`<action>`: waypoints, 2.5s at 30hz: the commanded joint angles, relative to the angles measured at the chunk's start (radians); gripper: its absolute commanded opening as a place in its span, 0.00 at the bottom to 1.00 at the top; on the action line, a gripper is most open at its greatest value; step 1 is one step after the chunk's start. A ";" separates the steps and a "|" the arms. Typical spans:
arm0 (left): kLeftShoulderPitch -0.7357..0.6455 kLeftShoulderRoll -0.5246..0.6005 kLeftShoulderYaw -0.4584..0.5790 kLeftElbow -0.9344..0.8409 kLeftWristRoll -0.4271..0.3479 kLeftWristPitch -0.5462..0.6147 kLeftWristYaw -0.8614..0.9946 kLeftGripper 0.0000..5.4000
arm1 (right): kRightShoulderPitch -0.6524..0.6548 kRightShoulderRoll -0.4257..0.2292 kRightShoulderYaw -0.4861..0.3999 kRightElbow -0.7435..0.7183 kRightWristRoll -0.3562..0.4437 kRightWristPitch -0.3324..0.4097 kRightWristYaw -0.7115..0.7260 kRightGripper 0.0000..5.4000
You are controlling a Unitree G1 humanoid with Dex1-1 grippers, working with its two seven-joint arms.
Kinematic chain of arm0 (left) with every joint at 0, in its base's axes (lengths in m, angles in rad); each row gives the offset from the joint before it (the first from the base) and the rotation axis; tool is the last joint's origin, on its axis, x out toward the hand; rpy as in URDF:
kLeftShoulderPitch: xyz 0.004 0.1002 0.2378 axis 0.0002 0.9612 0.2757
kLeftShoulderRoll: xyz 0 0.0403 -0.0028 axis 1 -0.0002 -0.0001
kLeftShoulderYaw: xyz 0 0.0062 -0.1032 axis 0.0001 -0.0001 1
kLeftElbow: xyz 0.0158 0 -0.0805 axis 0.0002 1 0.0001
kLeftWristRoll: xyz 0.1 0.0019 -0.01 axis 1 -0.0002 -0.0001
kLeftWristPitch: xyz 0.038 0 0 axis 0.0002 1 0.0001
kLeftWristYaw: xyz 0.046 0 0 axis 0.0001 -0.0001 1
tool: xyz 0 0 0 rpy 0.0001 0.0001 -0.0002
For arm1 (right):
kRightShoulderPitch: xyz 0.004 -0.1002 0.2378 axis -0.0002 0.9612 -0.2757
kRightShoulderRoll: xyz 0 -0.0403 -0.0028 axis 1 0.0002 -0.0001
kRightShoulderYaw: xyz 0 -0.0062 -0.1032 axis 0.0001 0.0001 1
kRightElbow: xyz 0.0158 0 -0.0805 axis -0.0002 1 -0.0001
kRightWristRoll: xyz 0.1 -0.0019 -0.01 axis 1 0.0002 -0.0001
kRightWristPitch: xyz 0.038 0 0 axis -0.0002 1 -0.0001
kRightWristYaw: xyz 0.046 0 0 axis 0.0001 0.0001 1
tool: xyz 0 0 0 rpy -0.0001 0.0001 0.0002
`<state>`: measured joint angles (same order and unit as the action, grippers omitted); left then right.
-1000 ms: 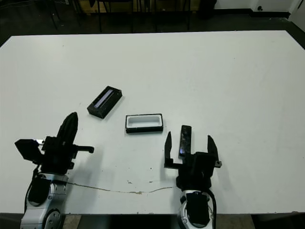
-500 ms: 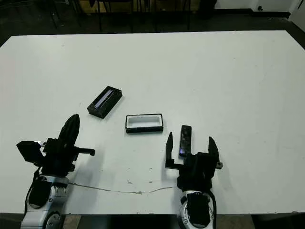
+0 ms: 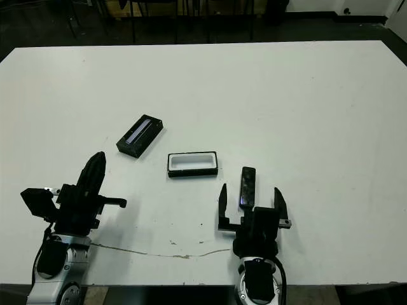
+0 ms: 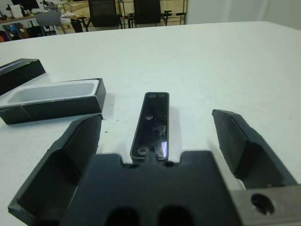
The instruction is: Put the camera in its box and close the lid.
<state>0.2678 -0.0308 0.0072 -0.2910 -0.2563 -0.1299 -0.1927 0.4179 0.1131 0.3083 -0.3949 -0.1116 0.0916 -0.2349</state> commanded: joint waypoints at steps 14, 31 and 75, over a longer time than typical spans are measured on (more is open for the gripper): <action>0.009 0.022 0.005 0.022 -0.030 0.017 -0.025 0.00 | 0.097 0.014 -0.008 0.051 0.039 -0.013 -0.006 1.00; 0.016 0.006 -0.020 -0.017 -0.023 0.062 -0.007 0.00 | 0.095 -0.016 -0.009 -0.075 0.038 0.153 0.010 1.00; 0.105 0.003 -0.071 -0.112 -0.063 0.133 0.012 0.00 | 0.125 -0.075 -0.020 -0.265 -0.042 0.514 0.141 0.07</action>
<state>0.3246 -0.0360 -0.0645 -0.4090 -0.3190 -0.0147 -0.1854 0.4335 0.1047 0.2917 -0.6936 -0.1422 0.5798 -0.0973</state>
